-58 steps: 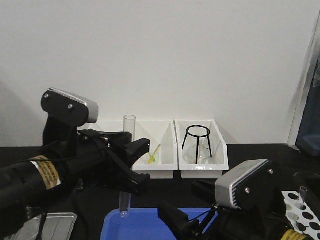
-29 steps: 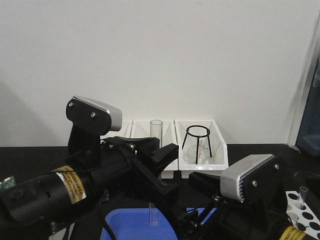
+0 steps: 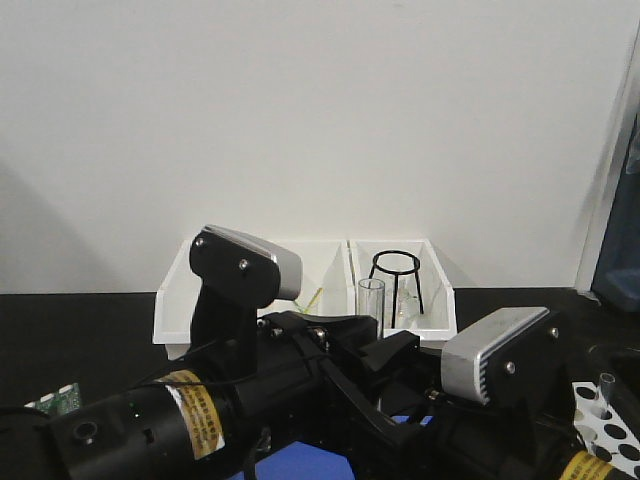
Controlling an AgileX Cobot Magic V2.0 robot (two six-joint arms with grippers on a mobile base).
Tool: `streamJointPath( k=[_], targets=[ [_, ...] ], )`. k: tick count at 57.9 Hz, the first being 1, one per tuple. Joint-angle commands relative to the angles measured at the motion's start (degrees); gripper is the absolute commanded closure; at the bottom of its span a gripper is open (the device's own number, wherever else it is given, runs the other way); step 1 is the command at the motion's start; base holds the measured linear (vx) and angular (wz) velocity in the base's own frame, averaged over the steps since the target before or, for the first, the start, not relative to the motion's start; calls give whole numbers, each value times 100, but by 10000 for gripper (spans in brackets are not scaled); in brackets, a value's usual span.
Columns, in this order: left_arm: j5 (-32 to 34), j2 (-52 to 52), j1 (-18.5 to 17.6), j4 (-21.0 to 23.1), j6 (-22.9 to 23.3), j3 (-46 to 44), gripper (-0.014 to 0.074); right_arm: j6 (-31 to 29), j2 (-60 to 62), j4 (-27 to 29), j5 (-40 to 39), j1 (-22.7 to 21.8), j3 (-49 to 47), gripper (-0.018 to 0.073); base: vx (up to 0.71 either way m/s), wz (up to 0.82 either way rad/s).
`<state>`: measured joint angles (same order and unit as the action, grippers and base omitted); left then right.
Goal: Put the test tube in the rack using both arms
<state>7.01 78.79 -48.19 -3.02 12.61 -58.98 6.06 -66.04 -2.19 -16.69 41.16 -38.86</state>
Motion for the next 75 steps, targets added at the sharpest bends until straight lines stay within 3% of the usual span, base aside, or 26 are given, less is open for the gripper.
streamJointPath(
  k=[1, 15, 46, 52, 60, 75],
  targets=[
    [472, -158, -81, 21, 41, -210, 602, -21, 104, -68, -498, 8, -208, 50, 0, 0],
    [405, -152, -76, 16, -50, -210, 602, -21, 104, -68, -504, 8, -208, 123, 0, 0],
    [437, -152, -76, -87, -60, -210, 600, -60, 104, -68, -610, 8, -208, 568, 0, 0],
    [451, -152, -76, -87, -60, -210, 587, -60, 104, -68, -614, 8, -208, 575, 0, 0],
    [455, -152, -76, -129, -60, -210, 512, -66, 104, -68, -626, 8, -208, 574, 0, 0],
    [455, -158, -76, -141, -60, -210, 217, -66, 104, -68, -626, 8, -208, 573, 0, 0]
  ],
)
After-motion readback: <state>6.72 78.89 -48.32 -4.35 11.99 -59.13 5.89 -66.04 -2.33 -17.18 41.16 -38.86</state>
